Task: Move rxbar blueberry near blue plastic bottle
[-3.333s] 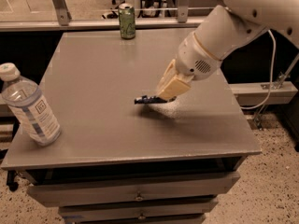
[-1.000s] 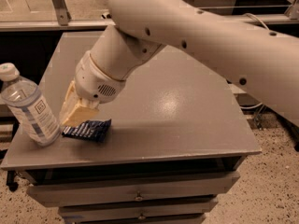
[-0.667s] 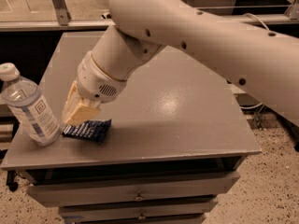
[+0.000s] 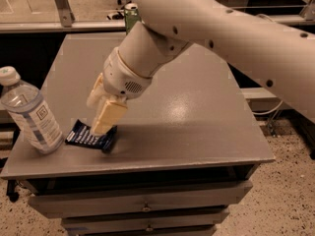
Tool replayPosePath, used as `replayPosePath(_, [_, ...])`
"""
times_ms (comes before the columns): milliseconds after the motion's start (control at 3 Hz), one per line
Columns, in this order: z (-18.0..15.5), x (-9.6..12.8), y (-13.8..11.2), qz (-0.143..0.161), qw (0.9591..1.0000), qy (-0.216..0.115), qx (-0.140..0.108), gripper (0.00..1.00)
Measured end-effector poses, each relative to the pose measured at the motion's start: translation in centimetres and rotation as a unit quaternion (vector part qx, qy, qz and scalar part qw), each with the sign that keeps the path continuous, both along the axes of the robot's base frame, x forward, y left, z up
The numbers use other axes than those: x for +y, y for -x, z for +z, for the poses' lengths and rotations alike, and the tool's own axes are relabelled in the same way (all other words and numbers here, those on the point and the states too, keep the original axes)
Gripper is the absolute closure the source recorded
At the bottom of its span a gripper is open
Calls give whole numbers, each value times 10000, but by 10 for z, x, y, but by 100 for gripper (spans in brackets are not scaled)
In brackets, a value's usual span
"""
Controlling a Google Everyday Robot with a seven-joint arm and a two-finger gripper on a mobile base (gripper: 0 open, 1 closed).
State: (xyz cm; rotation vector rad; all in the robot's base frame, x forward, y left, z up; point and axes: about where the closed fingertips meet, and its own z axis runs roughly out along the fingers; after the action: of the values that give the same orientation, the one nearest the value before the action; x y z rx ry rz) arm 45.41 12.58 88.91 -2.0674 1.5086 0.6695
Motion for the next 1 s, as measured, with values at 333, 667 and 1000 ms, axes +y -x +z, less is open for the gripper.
replayPosePath(333, [-2,-29,-23,-198,9998,40,-75,0])
replayPosePath(667, [-2,-86,-57,-461,9988,48,-163,0])
replayPosePath(1000, [2,-163,-92,-864,9959,66,-258,0])
